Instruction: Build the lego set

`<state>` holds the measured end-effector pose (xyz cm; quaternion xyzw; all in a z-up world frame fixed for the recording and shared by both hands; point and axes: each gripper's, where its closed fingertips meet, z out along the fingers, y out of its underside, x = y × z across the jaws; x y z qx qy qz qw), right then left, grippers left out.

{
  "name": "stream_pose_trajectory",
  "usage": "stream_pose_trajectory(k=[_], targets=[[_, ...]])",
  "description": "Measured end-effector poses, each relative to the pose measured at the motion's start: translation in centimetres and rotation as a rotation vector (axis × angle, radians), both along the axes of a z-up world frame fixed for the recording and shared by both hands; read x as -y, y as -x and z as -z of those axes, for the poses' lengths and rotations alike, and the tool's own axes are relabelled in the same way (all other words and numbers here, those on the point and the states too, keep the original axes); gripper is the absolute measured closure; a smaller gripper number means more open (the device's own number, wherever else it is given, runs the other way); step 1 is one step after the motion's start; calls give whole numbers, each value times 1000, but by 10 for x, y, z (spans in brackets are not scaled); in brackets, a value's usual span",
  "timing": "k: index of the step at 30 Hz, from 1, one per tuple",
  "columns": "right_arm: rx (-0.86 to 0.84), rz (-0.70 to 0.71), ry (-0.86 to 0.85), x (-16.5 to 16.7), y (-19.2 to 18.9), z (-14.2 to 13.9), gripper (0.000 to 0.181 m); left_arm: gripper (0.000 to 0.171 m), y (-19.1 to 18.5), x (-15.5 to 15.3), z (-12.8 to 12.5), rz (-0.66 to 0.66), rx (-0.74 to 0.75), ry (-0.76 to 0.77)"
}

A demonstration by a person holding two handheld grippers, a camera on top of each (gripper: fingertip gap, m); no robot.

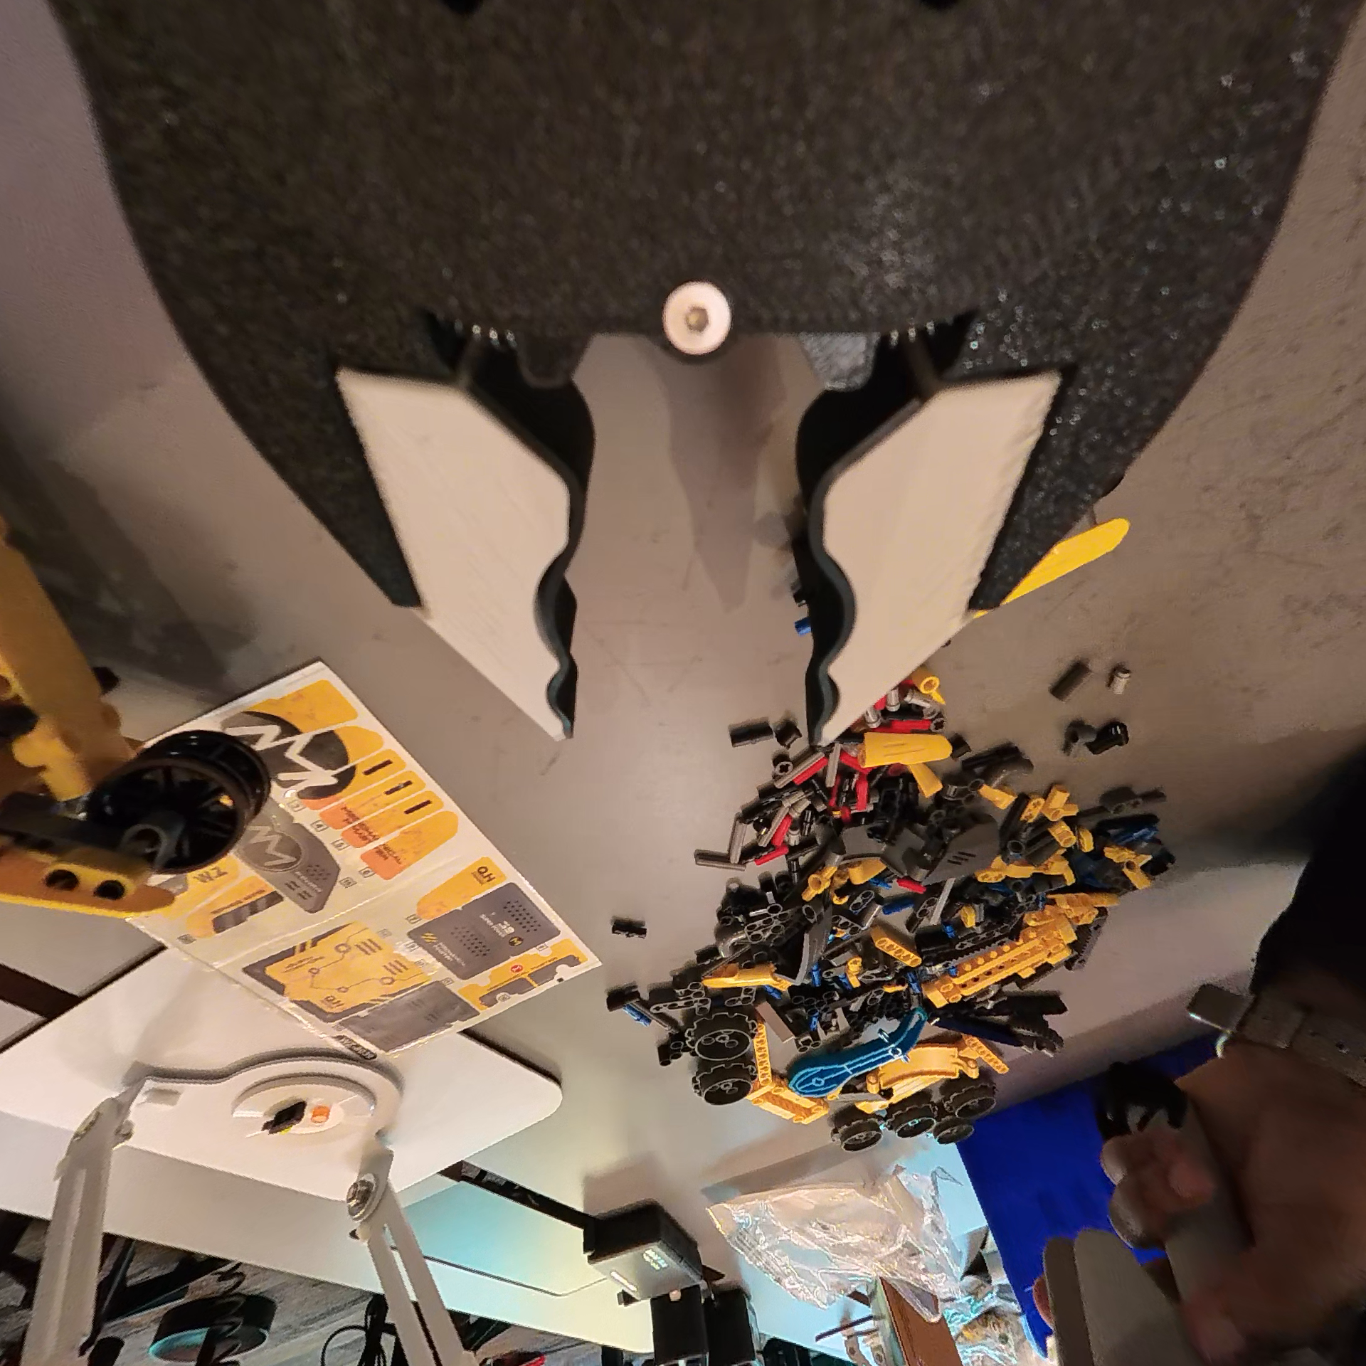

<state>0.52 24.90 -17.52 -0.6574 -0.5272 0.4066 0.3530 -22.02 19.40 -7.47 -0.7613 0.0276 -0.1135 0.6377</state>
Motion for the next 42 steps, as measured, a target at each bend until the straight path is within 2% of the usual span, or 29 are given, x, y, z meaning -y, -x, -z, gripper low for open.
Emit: stream_pose_trajectory(k=[6,13,15,17,19,22,24,25,28,31,33,36,39,42], targets=[[-13,4,24,-2,-1,-1,119,162,16,5,7,-16,47,15],[-13,4,30,-2,-1,-1,119,146,10,13,9,-11,17,20],[-12,4,27,-2,-1,-1,119,138,15,18,23,-77,-35,79],[-13,5,27,-2,-1,-1,119,122,30,32,45,-235,-62,188],[-14,7,33,-3,-1,-1,119,107,23,53,63,-257,-79,270],[-21,8,40,-3,-1,-2,119,110,27,89,78,-314,-176,319],[-20,9,38,-3,-1,-2,119,120,44,113,78,-391,-245,286],[-17,8,36,-3,-1,-2,119,130,53,120,76,-424,-261,243],[-7,8,23,-3,-1,0,119,137,75,127,86,-459,-299,241],[1,17,4,-3,-1,0,119,140,79,119,97,-428,-259,271],[4,21,-4,-3,0,1,119,135,76,109,95,-385,-221,281],[9,23,1,-4,0,1,119,129,77,83,70,-317,-236,248],[4,21,11,-4,0,1,119,129,94,47,45,-302,-307,238],[1,20,16,-4,-1,1,119,134,113,9,42,-293,-296,239]])
